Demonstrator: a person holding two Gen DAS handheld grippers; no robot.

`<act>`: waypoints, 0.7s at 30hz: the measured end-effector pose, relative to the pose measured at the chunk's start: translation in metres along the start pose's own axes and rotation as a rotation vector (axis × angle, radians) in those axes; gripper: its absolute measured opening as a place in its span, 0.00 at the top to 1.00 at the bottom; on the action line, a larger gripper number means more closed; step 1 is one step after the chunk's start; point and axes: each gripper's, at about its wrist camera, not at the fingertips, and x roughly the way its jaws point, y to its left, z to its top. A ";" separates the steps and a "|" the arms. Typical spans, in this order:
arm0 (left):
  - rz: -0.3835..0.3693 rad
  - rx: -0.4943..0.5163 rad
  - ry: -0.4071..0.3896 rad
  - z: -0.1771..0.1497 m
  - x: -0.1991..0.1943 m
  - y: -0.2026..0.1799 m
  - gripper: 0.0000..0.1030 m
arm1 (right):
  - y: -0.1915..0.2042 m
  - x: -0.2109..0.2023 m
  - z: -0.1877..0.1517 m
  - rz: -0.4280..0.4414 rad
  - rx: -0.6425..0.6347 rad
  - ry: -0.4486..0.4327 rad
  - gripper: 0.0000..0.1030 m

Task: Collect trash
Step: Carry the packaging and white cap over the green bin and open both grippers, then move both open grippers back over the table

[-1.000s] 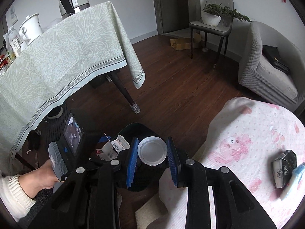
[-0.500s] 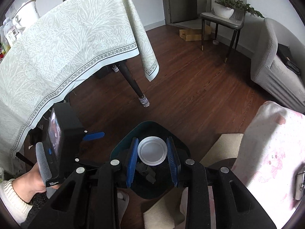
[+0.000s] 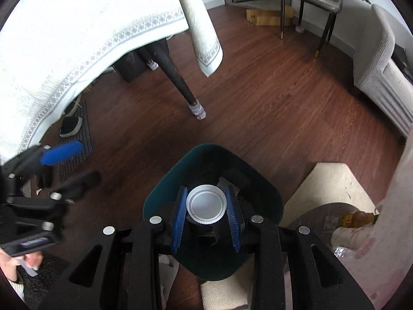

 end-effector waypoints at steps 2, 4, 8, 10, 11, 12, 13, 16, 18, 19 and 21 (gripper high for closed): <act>-0.004 -0.004 -0.007 0.002 -0.003 0.000 0.41 | 0.001 0.013 -0.003 -0.003 -0.006 0.022 0.70; -0.012 -0.004 -0.012 0.003 -0.006 0.000 0.44 | 0.000 0.025 -0.006 -0.006 -0.005 0.045 0.70; -0.036 0.000 -0.029 0.006 -0.012 -0.004 0.49 | 0.000 0.046 -0.012 -0.024 -0.015 0.094 0.70; -0.048 0.004 -0.040 0.008 -0.016 -0.008 0.51 | 0.000 0.051 -0.015 -0.029 -0.018 0.104 0.70; -0.051 0.007 -0.045 0.009 -0.016 -0.010 0.52 | -0.001 0.052 -0.016 -0.033 -0.015 0.107 0.70; -0.054 0.009 -0.053 0.011 -0.018 -0.012 0.52 | -0.002 0.052 -0.017 -0.038 -0.010 0.106 0.70; -0.061 0.010 -0.062 0.013 -0.020 -0.014 0.52 | -0.003 0.052 -0.018 -0.043 -0.006 0.106 0.60; -0.085 0.004 -0.089 0.018 -0.026 -0.015 0.52 | -0.005 0.049 -0.020 -0.058 0.001 0.089 0.43; -0.097 0.003 -0.103 0.020 -0.030 -0.016 0.52 | -0.007 0.043 -0.020 -0.054 0.008 0.072 0.43; -0.101 0.005 -0.112 0.022 -0.032 -0.017 0.52 | -0.009 0.041 -0.020 -0.053 0.010 0.065 0.43; -0.104 0.009 -0.133 0.023 -0.038 -0.019 0.52 | -0.009 0.033 -0.020 -0.049 0.005 0.049 0.43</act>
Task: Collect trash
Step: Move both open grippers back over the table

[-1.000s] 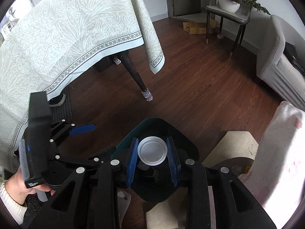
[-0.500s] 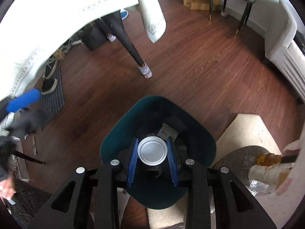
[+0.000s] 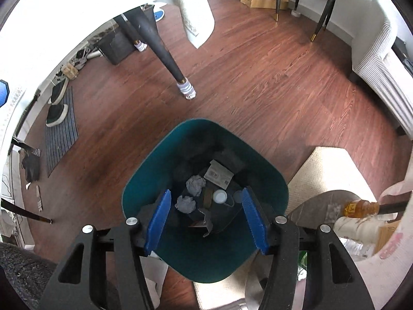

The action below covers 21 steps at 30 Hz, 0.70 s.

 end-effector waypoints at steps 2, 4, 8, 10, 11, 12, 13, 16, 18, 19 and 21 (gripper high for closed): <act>-0.010 -0.005 -0.021 0.003 -0.006 -0.003 0.52 | 0.001 -0.010 -0.002 0.010 -0.003 -0.018 0.43; -0.018 -0.008 -0.042 0.006 -0.012 -0.006 0.53 | 0.000 -0.023 -0.002 0.022 -0.003 -0.039 0.43; -0.035 -0.003 -0.075 0.012 -0.018 -0.016 0.53 | -0.002 -0.060 -0.004 0.072 0.000 -0.116 0.43; -0.046 -0.008 -0.090 0.017 -0.020 -0.020 0.53 | -0.003 -0.078 -0.006 0.084 0.004 -0.155 0.43; -0.046 -0.006 -0.101 0.019 -0.021 -0.023 0.53 | -0.003 -0.088 -0.008 0.086 0.004 -0.174 0.43; -0.038 0.002 -0.112 0.021 -0.022 -0.026 0.53 | -0.004 -0.096 -0.009 0.083 0.001 -0.191 0.43; -0.031 0.009 -0.121 0.023 -0.022 -0.030 0.53 | -0.004 -0.104 -0.011 0.076 -0.003 -0.206 0.43; -0.050 0.004 -0.129 0.027 -0.019 -0.039 0.53 | -0.009 -0.127 -0.017 0.051 -0.016 -0.258 0.43; -0.060 0.006 -0.131 0.030 -0.017 -0.046 0.53 | -0.013 -0.139 -0.022 0.034 -0.023 -0.278 0.43; -0.065 0.008 -0.132 0.030 -0.016 -0.050 0.53 | -0.016 -0.144 -0.024 0.025 -0.024 -0.287 0.43; -0.072 0.017 -0.134 0.030 -0.014 -0.057 0.53 | -0.026 -0.155 -0.030 0.016 -0.012 -0.307 0.43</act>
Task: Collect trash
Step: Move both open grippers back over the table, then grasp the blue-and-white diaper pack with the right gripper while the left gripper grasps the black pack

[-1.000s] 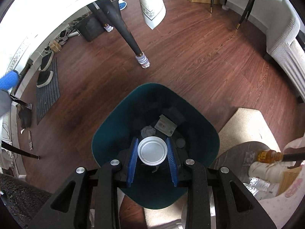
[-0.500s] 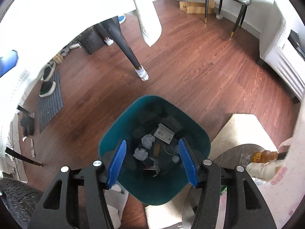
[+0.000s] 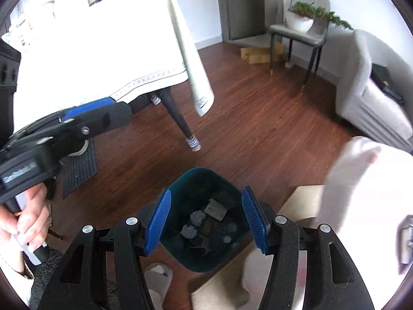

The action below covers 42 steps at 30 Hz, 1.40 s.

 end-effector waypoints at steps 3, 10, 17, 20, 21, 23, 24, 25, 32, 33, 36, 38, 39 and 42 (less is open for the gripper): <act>-0.003 0.022 0.003 0.000 0.004 -0.012 0.53 | -0.016 -0.017 -0.005 -0.028 0.008 -0.021 0.43; -0.008 0.073 0.013 -0.001 0.015 -0.043 0.53 | -0.059 -0.051 -0.023 -0.105 0.061 -0.062 0.42; -0.040 0.144 0.028 -0.004 0.027 -0.081 0.53 | -0.098 -0.079 -0.047 -0.171 0.097 -0.080 0.39; -0.065 0.162 0.033 -0.005 0.033 -0.097 0.52 | -0.116 -0.093 -0.060 -0.206 0.119 -0.085 0.37; -0.071 0.168 0.036 -0.006 0.035 -0.103 0.52 | -0.124 -0.098 -0.063 -0.221 0.127 -0.089 0.36; -0.079 0.179 0.039 -0.007 0.039 -0.115 0.52 | -0.137 -0.109 -0.072 -0.238 0.144 -0.104 0.34; -0.085 0.182 0.041 -0.006 0.041 -0.119 0.52 | -0.143 -0.113 -0.076 -0.248 0.154 -0.112 0.31; -0.092 0.183 0.042 -0.007 0.042 -0.123 0.52 | -0.148 -0.117 -0.081 -0.259 0.161 -0.115 0.30; -0.146 0.200 0.054 -0.008 0.056 -0.159 0.49 | -0.183 -0.141 -0.112 -0.331 0.186 -0.124 0.19; -0.154 0.203 0.057 -0.007 0.059 -0.164 0.49 | -0.187 -0.142 -0.116 -0.351 0.186 -0.120 0.17; -0.182 0.211 0.062 -0.008 0.064 -0.179 0.46 | -0.200 -0.141 -0.127 -0.362 0.190 -0.107 0.14; -0.204 0.221 0.064 -0.008 0.069 -0.189 0.42 | -0.211 -0.139 -0.132 -0.347 0.207 -0.100 0.13; -0.213 0.226 0.066 -0.009 0.071 -0.194 0.39 | -0.216 -0.138 -0.135 -0.329 0.218 -0.097 0.13; -0.249 0.230 0.084 -0.010 0.077 -0.204 0.35 | -0.231 -0.131 -0.137 -0.276 0.243 -0.077 0.12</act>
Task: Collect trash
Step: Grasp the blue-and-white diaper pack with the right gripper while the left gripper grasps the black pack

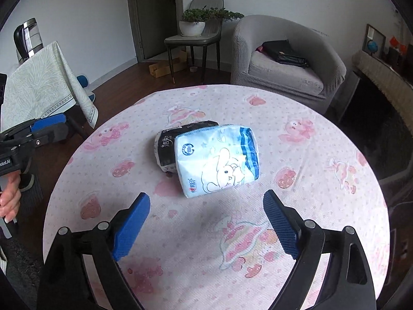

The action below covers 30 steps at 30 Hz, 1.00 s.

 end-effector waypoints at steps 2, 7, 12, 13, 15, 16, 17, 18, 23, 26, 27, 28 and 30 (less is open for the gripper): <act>-0.008 0.013 0.003 0.001 0.004 -0.006 0.33 | -0.005 0.008 0.003 0.016 -0.001 0.019 0.11; -0.029 0.032 0.019 0.003 0.012 -0.012 0.28 | -0.008 0.022 0.014 0.029 -0.053 0.043 0.05; -0.065 0.047 0.040 0.003 0.018 -0.014 0.24 | -0.008 0.035 0.024 0.048 -0.089 0.057 0.04; -0.072 0.051 0.044 0.003 0.019 -0.014 0.24 | -0.009 0.037 0.025 0.053 -0.092 0.054 0.04; -0.085 0.059 0.050 0.002 0.020 -0.015 0.23 | -0.009 0.039 0.028 0.064 -0.101 0.047 0.04; -0.089 0.066 0.053 0.002 0.020 -0.017 0.23 | -0.009 0.039 0.028 0.063 -0.097 0.043 0.06; -0.092 0.075 0.053 0.002 0.021 -0.018 0.23 | -0.010 0.038 0.028 0.049 -0.097 0.037 0.09; -0.096 0.084 0.054 0.001 0.021 -0.020 0.21 | -0.011 0.035 0.028 0.040 -0.092 0.026 0.23; -0.162 0.083 0.077 -0.002 0.025 -0.031 0.18 | -0.025 0.013 0.018 0.063 0.023 0.010 0.30; -0.165 0.105 0.073 -0.004 0.024 -0.041 0.16 | -0.033 -0.009 0.004 0.073 0.098 -0.030 0.30; -0.160 0.116 0.073 -0.005 0.024 -0.045 0.15 | -0.035 -0.014 0.001 0.074 0.119 -0.038 0.30; -0.154 0.125 0.072 -0.006 0.024 -0.047 0.14 | -0.037 -0.020 -0.003 0.069 0.136 -0.042 0.30; -0.158 0.140 0.072 -0.009 0.023 -0.054 0.12 | -0.041 -0.028 -0.005 0.056 0.152 -0.046 0.30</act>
